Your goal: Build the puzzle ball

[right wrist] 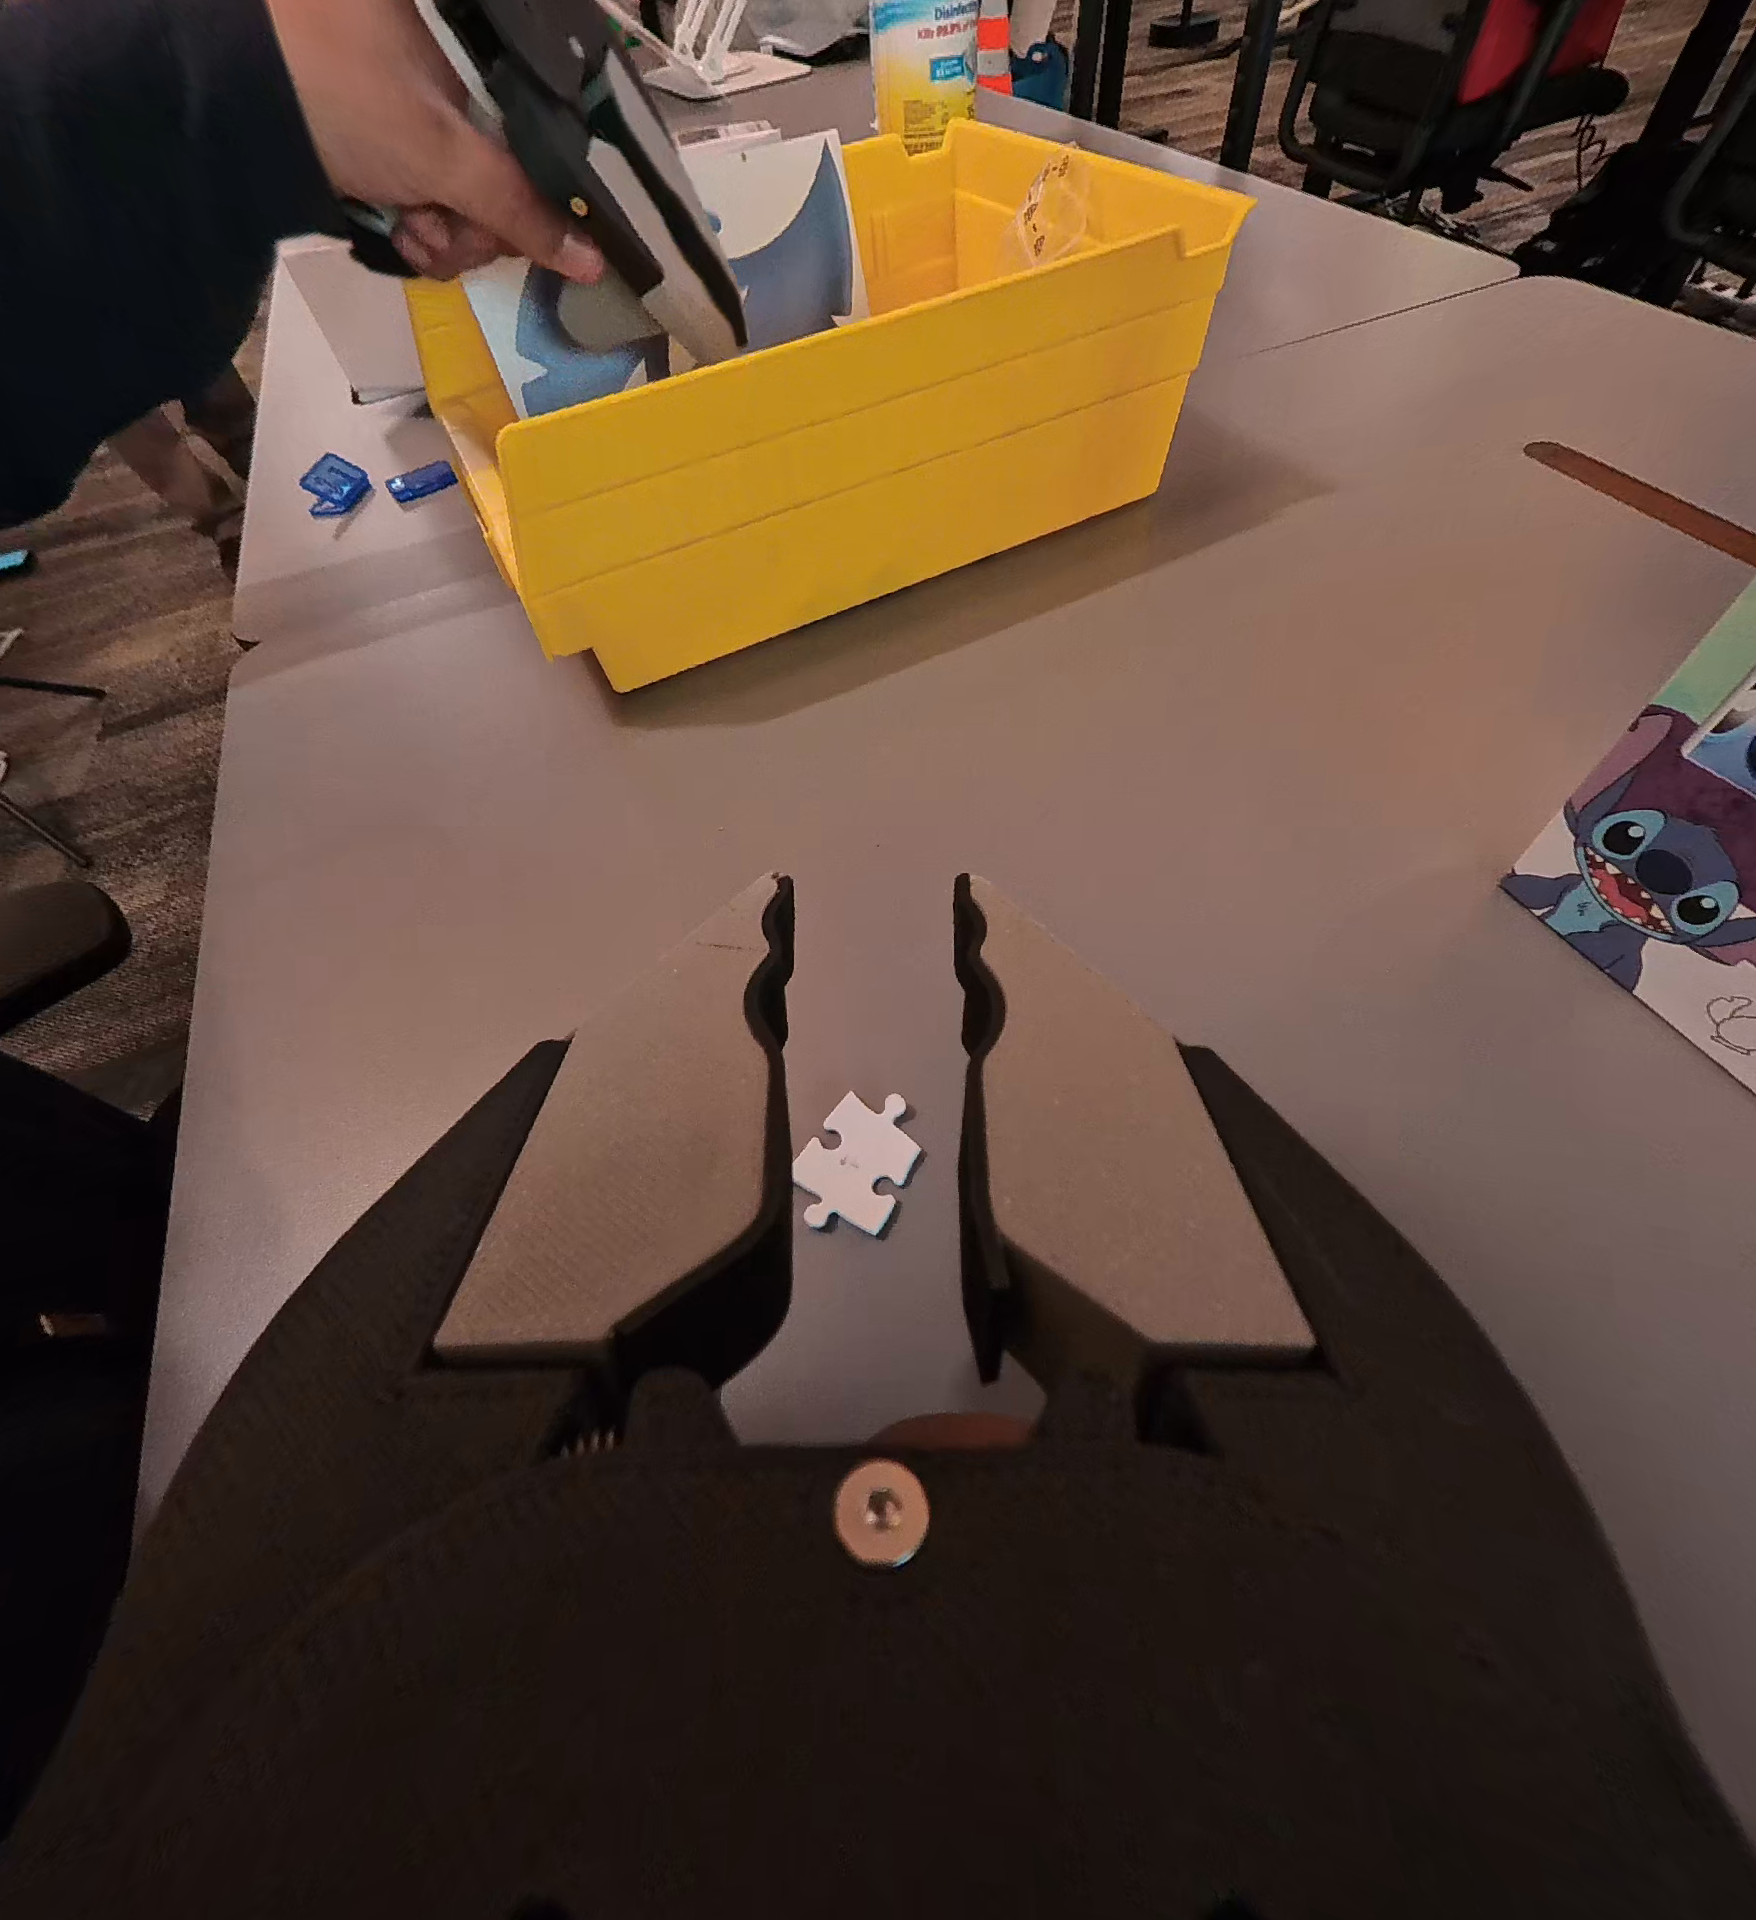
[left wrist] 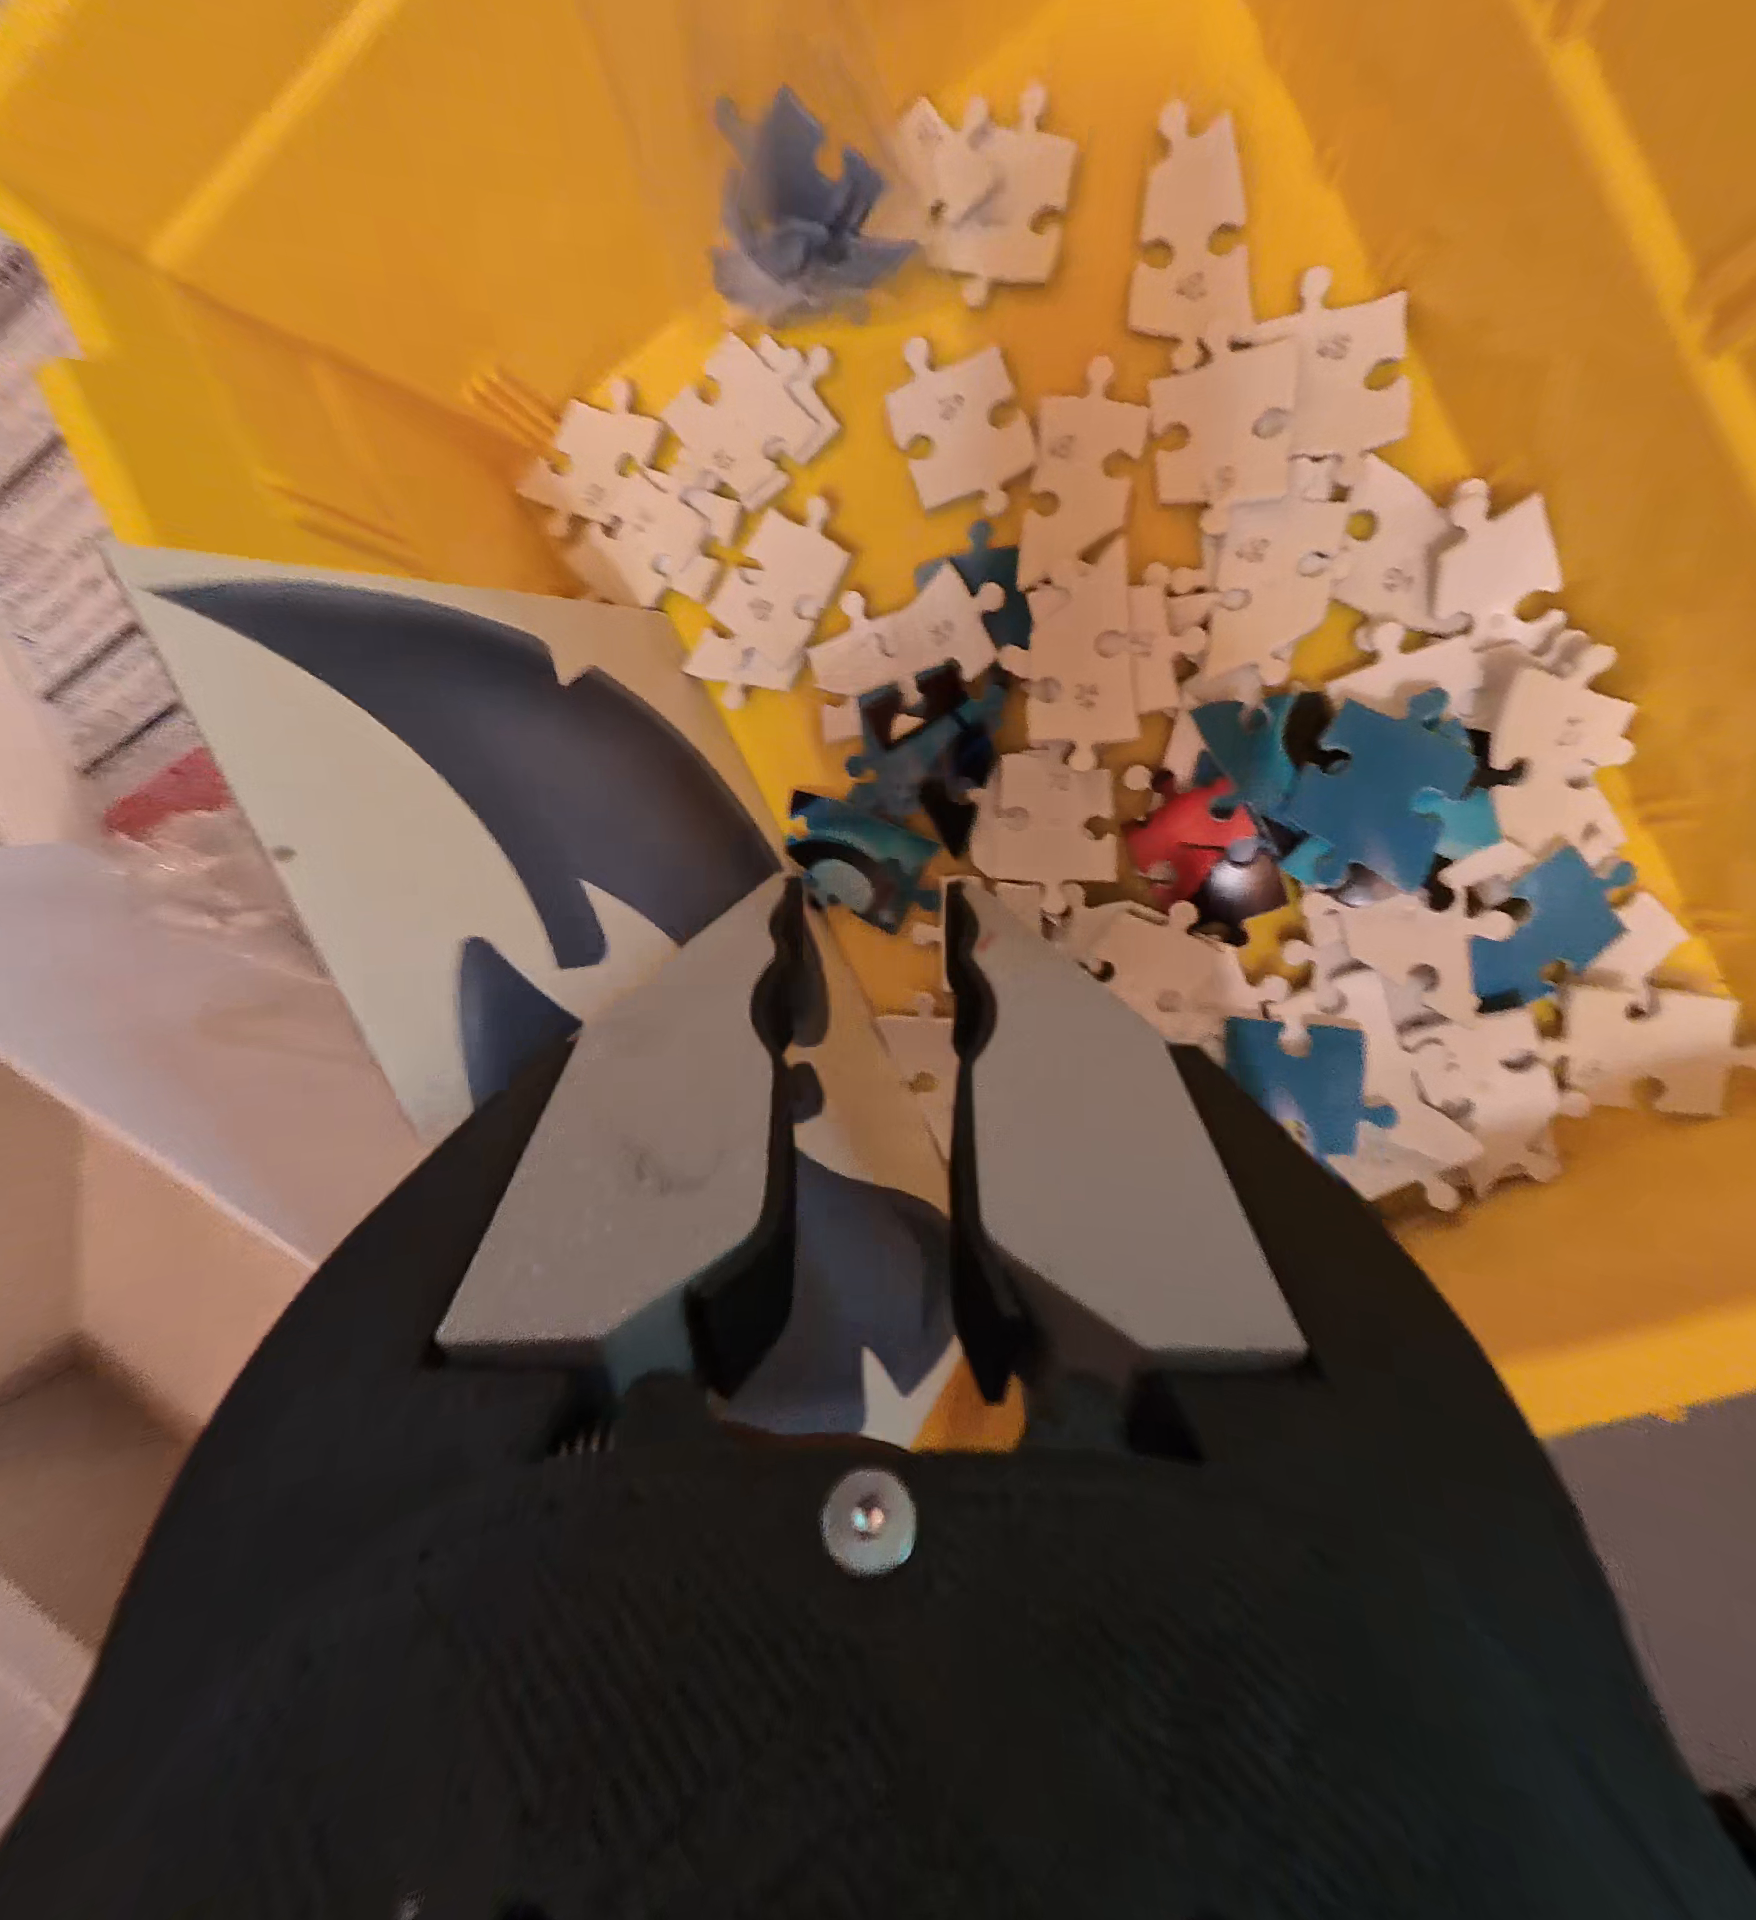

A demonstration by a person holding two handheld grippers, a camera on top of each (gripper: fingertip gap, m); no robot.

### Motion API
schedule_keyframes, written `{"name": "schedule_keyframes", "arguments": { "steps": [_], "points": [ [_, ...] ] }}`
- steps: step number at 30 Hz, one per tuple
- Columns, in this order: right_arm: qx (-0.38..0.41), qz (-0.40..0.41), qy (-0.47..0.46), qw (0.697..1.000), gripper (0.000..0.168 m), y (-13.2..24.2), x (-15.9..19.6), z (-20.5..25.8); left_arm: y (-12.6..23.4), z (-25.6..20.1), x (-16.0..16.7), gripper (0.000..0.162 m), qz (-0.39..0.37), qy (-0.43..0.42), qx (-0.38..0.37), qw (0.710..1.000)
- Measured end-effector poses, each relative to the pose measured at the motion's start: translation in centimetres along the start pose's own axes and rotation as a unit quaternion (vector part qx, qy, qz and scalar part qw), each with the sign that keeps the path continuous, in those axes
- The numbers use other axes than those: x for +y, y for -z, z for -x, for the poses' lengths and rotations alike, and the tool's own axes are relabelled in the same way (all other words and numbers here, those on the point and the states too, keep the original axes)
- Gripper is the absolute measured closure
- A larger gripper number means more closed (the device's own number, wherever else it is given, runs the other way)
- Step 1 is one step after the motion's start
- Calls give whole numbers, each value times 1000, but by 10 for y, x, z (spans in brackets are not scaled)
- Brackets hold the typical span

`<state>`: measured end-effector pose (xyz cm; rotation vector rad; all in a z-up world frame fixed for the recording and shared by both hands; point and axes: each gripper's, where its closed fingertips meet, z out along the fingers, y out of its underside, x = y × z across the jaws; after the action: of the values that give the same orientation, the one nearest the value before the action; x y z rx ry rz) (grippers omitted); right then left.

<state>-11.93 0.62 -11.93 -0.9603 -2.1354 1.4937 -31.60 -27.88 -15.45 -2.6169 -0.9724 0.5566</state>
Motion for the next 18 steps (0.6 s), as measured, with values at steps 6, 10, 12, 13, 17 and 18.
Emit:
{"name": "schedule_keyframes", "arguments": {
  "steps": [6,10,12,13,17,18],
  "points": [
    [3,-1,3,1000,141,1,-1,1,-17,2,-3,134,56,-80,-49,994],
    [5,-4,3,1000,142,2,-2,0,-24,-13,-15,130,42,-84,-24,995],
    [5,-4,2,1000,141,3,-1,0,-28,-16,-17,130,38,-72,-11,997],
    [4,-3,2,1000,141,3,-1,0,-30,-15,-17,130,40,-67,-11,997],
    [4,-4,2,1000,141,4,-1,0,-42,-13,-13,131,57,-58,-12,997],
    [5,-5,2,1000,142,5,-1,0,-43,-13,-15,134,50,-58,-11,997]
  ]
}}
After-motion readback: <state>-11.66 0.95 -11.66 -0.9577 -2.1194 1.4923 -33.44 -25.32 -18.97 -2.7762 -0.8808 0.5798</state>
